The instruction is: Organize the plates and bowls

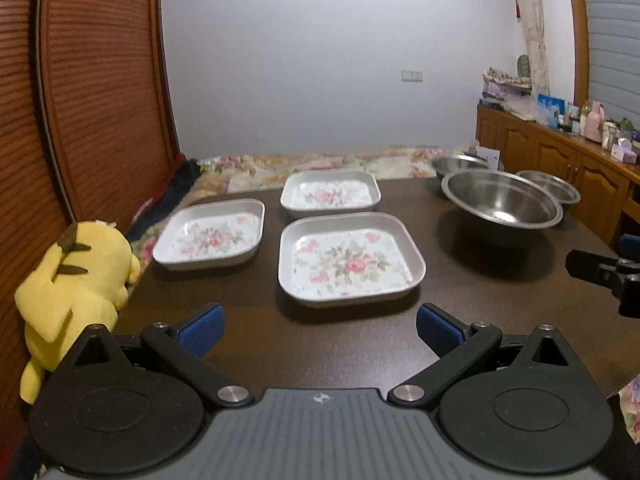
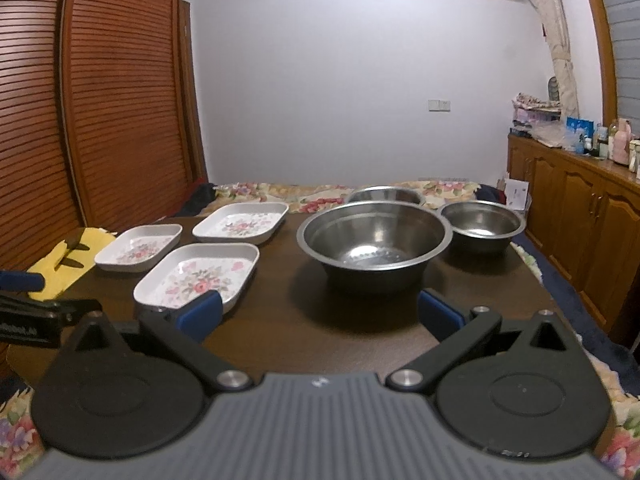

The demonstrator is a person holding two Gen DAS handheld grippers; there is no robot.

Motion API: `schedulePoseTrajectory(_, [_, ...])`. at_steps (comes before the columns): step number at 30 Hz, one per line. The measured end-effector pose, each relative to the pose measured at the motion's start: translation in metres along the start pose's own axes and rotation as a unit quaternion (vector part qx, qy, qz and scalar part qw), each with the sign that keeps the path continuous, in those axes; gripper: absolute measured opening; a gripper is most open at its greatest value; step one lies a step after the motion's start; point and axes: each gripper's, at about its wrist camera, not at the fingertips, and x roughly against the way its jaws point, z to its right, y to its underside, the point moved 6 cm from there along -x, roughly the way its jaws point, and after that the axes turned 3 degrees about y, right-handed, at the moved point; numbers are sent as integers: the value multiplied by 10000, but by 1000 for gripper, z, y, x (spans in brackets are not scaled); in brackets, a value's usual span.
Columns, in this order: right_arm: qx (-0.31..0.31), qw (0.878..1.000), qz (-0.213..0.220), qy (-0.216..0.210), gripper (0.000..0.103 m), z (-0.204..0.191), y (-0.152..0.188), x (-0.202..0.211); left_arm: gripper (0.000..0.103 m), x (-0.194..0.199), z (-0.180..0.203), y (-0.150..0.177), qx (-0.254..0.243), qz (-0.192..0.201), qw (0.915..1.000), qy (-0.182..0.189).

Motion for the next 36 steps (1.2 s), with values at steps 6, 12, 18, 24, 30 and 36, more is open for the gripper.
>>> schedulePoseTrajectory(6, [106,9998,-84,-151,103,-8,1,-15,103,-18,-11,5,48,-243,9997,14])
schedulePoseTrajectory(12, [177,9991,-188,-330,103,-18,-2,-30,103,-29,-25,3,59,-391,9992,-6])
schedulePoseTrajectory(18, [244,9972,-328,-619,103,-34,-4,-48,103,-34,-42,-4,124,-351,9993,-7])
schedulePoseTrajectory(24, [232,9949,-487,-855,103,-48,-3,-69,103,-47,-59,-14,61,-290,9995,-91])
schedulePoseTrajectory(30, [317,9918,-580,-1093,87,-63,-5,-91,103,-68,-69,-23,74,-209,9998,1])
schedulePoseTrajectory(36, [193,9881,-784,-1306,77,-68,-1,-116,93,-91,-74,-26,276,-227,9988,327])
